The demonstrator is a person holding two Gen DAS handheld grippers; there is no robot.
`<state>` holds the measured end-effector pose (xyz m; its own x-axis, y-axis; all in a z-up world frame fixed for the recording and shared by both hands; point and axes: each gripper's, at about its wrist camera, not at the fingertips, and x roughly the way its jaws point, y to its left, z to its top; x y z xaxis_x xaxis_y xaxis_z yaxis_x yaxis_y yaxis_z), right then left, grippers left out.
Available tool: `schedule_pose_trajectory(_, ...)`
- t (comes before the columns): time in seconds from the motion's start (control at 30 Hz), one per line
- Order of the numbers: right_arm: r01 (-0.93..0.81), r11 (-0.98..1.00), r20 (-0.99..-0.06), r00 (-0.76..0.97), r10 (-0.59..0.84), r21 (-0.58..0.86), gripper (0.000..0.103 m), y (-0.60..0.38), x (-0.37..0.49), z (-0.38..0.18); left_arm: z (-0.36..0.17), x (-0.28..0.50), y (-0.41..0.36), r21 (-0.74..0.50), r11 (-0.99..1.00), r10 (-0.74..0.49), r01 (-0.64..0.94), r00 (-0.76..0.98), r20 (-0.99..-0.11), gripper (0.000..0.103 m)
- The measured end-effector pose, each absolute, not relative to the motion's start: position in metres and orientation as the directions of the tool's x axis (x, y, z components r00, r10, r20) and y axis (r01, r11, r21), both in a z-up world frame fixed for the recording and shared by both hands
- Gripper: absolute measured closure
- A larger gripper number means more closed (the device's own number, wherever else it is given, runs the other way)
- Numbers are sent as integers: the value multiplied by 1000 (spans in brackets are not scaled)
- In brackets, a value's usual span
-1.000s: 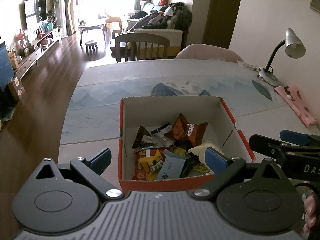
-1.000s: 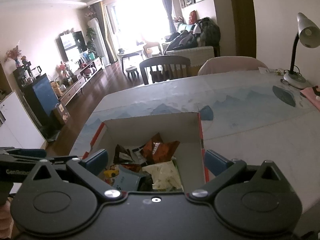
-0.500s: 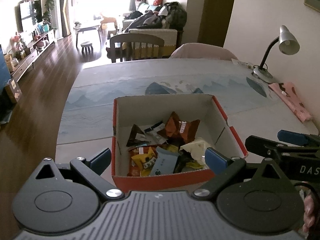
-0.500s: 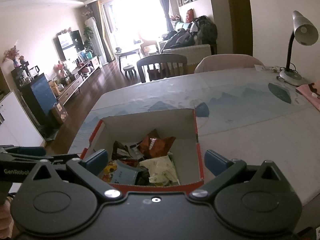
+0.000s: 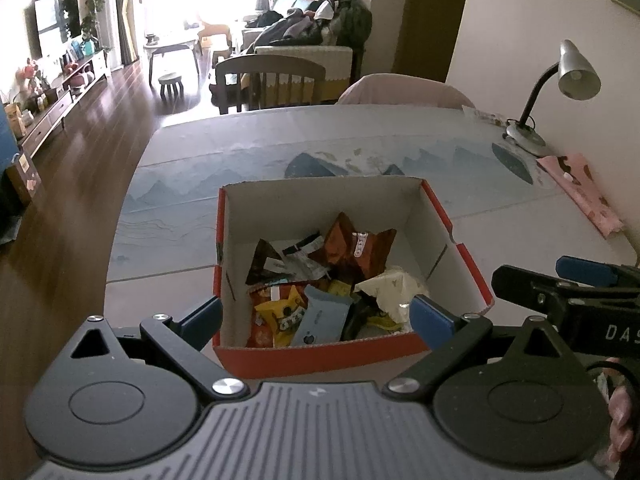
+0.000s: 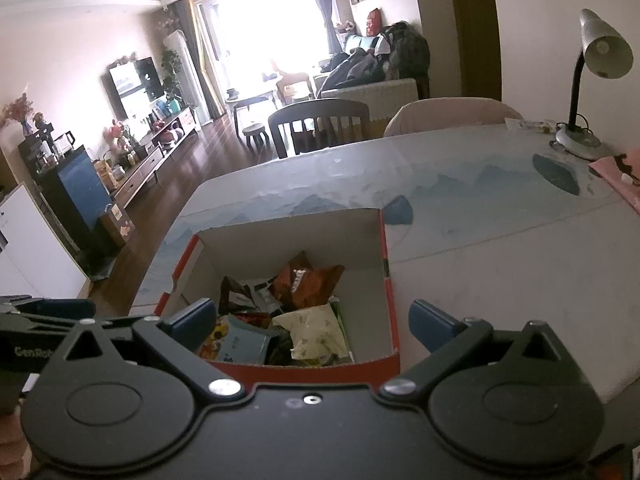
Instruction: Organize snacks
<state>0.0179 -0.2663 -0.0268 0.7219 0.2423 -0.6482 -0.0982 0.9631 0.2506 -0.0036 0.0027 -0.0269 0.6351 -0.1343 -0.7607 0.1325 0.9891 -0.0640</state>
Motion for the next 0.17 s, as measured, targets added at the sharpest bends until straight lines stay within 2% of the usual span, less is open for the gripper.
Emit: schedule_pose_trajectory(0.17, -119, 963, -653, 714, 253, 243, 0, -271, 29, -29, -31, 6, -4, -69, 990, -132, 123, 629, -766, 3)
